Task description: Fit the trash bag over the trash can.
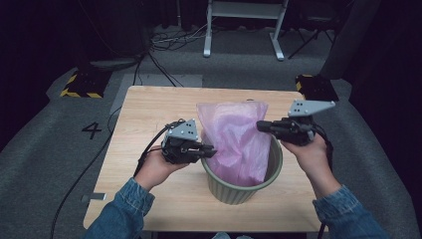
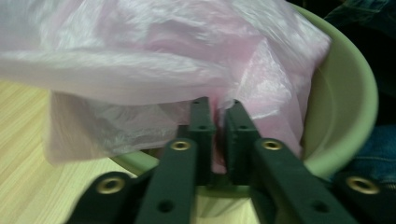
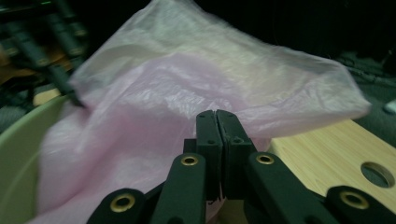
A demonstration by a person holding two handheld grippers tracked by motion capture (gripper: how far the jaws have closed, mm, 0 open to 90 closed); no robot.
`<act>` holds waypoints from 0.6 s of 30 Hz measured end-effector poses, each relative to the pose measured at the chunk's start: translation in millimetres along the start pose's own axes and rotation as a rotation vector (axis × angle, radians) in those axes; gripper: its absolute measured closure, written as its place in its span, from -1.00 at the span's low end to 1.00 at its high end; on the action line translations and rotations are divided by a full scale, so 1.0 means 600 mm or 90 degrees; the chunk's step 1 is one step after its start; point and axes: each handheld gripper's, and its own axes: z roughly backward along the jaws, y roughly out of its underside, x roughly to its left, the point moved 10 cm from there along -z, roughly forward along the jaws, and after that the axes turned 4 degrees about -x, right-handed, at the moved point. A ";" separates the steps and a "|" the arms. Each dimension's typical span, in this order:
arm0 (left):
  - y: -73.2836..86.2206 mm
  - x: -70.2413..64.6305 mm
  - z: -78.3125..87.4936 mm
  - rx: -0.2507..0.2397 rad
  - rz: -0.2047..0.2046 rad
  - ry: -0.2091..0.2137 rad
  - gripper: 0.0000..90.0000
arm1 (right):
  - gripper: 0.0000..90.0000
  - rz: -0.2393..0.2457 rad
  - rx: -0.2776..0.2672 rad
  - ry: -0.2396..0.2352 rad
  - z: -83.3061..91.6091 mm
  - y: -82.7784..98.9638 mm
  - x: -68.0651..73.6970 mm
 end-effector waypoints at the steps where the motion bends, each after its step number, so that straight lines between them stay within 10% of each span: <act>1: 0.001 -0.003 0.001 0.002 0.001 0.002 0.76 | 0.96 0.015 -0.003 -0.006 0.007 0.001 0.014; 10: -0.011 -0.013 0.025 -0.026 0.017 0.024 0.26 | 0.95 0.059 -0.004 -0.039 0.020 0.029 0.090; 18: -0.034 -0.020 0.027 -0.051 0.012 0.032 0.22 | 0.95 0.099 0.027 -0.056 0.001 0.043 0.126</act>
